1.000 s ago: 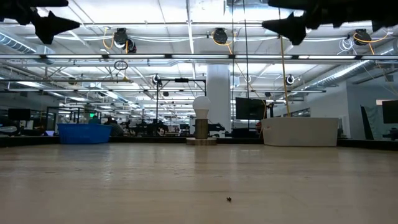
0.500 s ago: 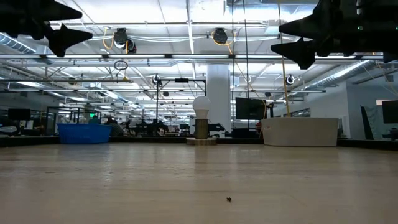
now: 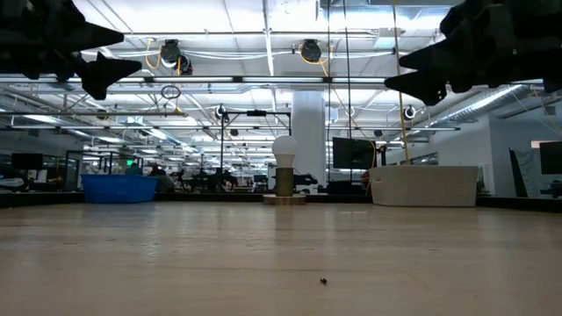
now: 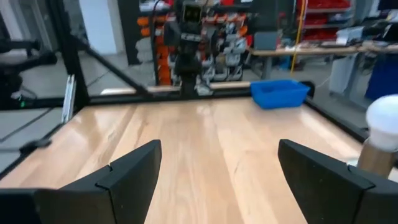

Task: Pick & Place Office items
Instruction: Return to Home Position

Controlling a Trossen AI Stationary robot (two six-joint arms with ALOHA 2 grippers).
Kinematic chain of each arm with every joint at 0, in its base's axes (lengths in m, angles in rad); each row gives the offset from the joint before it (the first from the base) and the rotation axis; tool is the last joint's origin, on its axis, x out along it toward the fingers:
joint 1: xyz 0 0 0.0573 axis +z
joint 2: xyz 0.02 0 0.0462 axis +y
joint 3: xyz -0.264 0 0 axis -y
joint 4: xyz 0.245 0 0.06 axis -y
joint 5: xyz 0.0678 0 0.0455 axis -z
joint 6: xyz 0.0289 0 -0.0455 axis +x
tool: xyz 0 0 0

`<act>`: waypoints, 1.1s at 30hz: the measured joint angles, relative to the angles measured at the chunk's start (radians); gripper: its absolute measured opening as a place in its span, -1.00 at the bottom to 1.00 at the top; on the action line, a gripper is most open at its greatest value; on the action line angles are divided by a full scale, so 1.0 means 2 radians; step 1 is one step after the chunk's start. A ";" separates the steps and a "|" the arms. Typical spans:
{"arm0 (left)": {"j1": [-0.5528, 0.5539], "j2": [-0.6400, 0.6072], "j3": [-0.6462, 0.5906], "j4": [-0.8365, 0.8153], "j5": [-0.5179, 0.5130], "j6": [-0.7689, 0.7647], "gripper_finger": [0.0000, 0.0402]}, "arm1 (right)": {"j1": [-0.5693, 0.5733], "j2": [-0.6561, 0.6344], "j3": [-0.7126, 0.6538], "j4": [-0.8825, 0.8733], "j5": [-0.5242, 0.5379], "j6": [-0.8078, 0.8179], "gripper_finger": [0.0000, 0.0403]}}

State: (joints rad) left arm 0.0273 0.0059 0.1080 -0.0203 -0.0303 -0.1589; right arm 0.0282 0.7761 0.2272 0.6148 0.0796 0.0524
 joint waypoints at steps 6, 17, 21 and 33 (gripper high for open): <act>0.000 0.000 -0.017 0.025 0.024 0.003 0.46 | 0.000 -0.012 0.000 -0.037 0.000 -0.002 0.50; 0.000 0.000 -0.017 0.039 0.074 0.003 0.46 | 0.000 -0.149 -0.057 -0.049 0.010 -0.008 0.23; 0.000 0.000 -0.017 0.040 0.081 0.010 0.46 | 0.000 -0.178 -0.072 -0.073 0.011 0.004 0.20; 0.000 0.000 -0.019 0.026 0.081 0.009 0.46 | 0.000 -0.236 -0.080 -0.133 0.018 -0.006 0.19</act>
State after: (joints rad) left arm 0.0265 0.0059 0.0700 0.0327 0.1318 -0.1409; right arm 0.0280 0.3043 0.0662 0.3487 0.1161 0.0398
